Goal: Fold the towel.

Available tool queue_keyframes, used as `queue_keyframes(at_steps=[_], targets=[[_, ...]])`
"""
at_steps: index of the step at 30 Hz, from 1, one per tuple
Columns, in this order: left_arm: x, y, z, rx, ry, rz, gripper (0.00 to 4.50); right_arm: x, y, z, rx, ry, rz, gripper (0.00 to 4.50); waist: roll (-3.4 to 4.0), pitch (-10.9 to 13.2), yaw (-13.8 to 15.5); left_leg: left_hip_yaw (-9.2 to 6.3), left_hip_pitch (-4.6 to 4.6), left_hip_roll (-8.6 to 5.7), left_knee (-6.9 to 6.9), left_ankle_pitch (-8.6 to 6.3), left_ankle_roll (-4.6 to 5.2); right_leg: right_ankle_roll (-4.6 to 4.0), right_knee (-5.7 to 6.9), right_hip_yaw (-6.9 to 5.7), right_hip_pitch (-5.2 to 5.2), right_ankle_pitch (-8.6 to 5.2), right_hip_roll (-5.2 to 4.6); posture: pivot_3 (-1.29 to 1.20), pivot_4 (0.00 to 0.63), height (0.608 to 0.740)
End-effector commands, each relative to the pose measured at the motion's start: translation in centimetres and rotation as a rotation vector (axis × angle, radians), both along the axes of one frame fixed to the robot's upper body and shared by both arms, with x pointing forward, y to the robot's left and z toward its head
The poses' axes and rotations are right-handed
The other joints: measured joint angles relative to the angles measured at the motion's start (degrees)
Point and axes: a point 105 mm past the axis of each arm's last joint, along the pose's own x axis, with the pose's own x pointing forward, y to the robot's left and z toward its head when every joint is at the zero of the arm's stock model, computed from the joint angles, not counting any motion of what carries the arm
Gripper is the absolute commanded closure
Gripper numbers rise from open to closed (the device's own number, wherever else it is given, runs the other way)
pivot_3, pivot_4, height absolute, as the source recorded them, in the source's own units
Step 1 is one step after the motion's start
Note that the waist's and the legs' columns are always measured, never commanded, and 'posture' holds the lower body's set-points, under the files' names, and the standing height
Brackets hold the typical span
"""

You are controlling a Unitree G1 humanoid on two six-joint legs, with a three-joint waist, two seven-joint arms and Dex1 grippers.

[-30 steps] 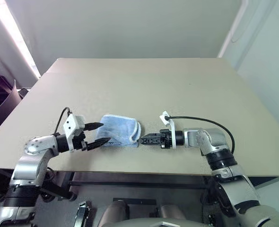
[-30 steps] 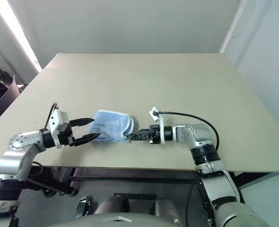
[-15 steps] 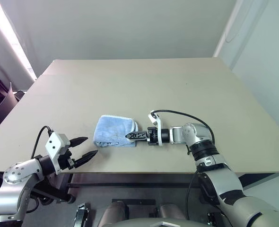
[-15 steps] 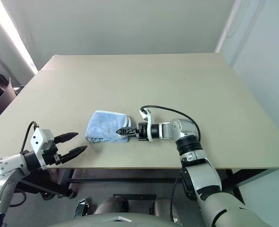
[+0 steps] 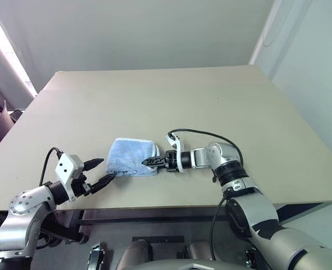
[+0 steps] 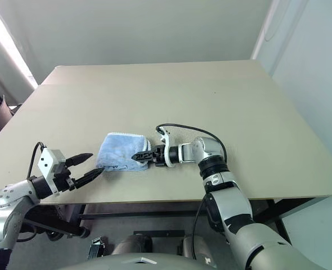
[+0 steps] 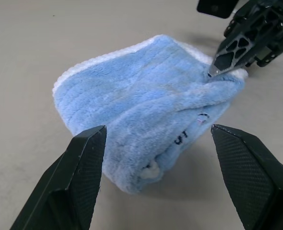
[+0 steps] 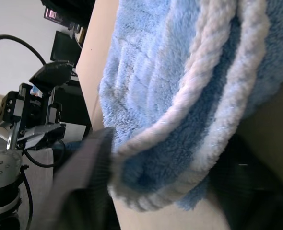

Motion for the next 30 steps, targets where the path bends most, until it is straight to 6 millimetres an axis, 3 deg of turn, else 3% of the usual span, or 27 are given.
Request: queue_keyframes(at_steps=[1, 5, 12, 16, 18, 21, 28, 29, 30], targets=[[0.5, 0.2, 0.8, 0.013, -0.036, 0.0, 0.81, 1.2, 0.5, 2.2, 0.039, -0.087, -0.014, 3.14, 0.0, 0.0, 0.03, 0.0, -0.01, 0.0, -0.01, 0.0, 0.0, 0.0, 0.0, 0.0, -0.01, 0.0, -0.01, 0.0, 0.0, 0.74], [0.7, 0.8, 0.8, 0.002, -0.034, 0.03, 0.81, 1.7, 0.3, 3.8, 0.11, -0.115, -0.023, 4.46, 0.01, 0.01, 0.07, 0.01, -0.03, -0.02, 0.04, 0.0, -0.01, 0.01, 0.0, 0.0, -0.01, 0.01, -0.02, 0.0, 0.0, 0.74], [0.7, 3.0, 1.8, -0.051, -0.046, 0.131, 0.81, 3.3, 1.0, 8.7, 0.256, -0.232, -0.058, 4.46, 0.03, 0.02, 0.0, 0.01, -0.04, -0.01, 0.02, 0.01, -0.02, 0.01, 0.01, 0.0, -0.06, 0.01, -0.02, 0.0, 0.0, 0.74], [0.7, 4.1, 2.4, -0.067, -0.066, 0.188, 0.81, 5.4, 1.0, 9.7, 0.27, -0.269, -0.142, 4.46, 0.03, 0.02, 0.02, 0.01, -0.05, -0.01, -0.03, 0.01, -0.02, 0.01, 0.01, 0.0, -0.08, 0.01, -0.02, 0.0, 0.0, 0.74], [0.6, 4.6, 2.1, -0.031, -0.068, 0.215, 0.81, 6.5, 0.8, 8.9, 0.213, -0.267, -0.194, 4.46, 0.01, 0.01, 0.02, 0.02, -0.05, -0.02, -0.02, 0.01, -0.02, 0.01, -0.01, 0.0, -0.06, 0.01, -0.03, 0.0, 0.0, 0.74], [0.5, 5.0, 2.6, -0.058, -0.083, 0.238, 0.81, 7.6, 0.1, 5.9, 0.046, -0.234, -0.276, 4.46, -0.02, 0.0, 0.04, 0.03, -0.04, -0.05, -0.02, 0.01, -0.02, 0.0, -0.01, 0.0, -0.04, 0.0, -0.05, 0.0, 0.0, 0.74], [0.6, 5.4, 2.8, -0.059, -0.089, 0.257, 0.81, 8.1, -2.5, 1.9, -0.123, -0.206, -0.363, 4.46, 0.03, 0.03, -0.03, 0.03, -0.05, -0.04, -0.02, 0.02, -0.03, 0.0, 0.0, 0.0, -0.05, 0.0, -0.05, 0.0, 0.0, 0.74], [0.6, 5.3, 2.8, -0.06, -0.09, 0.257, 0.81, 8.0, -2.6, 1.8, -0.119, -0.208, -0.358, 3.93, 0.03, 0.03, -0.03, 0.03, -0.05, -0.04, -0.02, 0.03, -0.04, 0.0, 0.0, 0.0, -0.05, 0.0, -0.05, 0.0, 0.0, 0.74], [0.6, 5.3, 2.8, -0.061, -0.09, 0.257, 0.81, 8.0, -2.7, 1.8, -0.115, -0.209, -0.357, 3.67, 0.03, 0.03, -0.02, 0.03, -0.04, -0.04, -0.02, 0.03, -0.04, 0.0, 0.0, 0.0, -0.05, 0.0, -0.05, 0.0, 0.0, 0.74]])
